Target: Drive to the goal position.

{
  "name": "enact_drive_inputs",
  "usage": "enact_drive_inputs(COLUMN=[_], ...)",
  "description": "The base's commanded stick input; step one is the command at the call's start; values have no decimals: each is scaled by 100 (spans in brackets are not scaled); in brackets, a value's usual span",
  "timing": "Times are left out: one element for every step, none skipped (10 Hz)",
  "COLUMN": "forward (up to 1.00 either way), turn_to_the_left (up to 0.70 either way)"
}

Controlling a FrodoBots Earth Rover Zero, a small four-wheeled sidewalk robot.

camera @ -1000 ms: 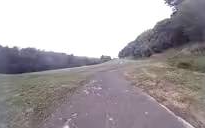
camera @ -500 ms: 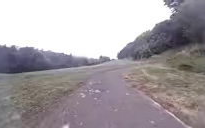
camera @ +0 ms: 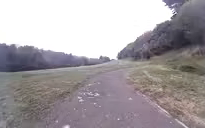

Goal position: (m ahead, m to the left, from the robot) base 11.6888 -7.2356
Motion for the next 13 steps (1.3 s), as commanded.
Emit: enact_drive_inputs(forward=[45, 45, 45, 45, 45, 45, 45, 45, 45, 45, 45, 45, 45], turn_to_the_left=[-3, -14, -25, -27, -27, -27, -27, -27, -27, -27, -27, -27, -27])
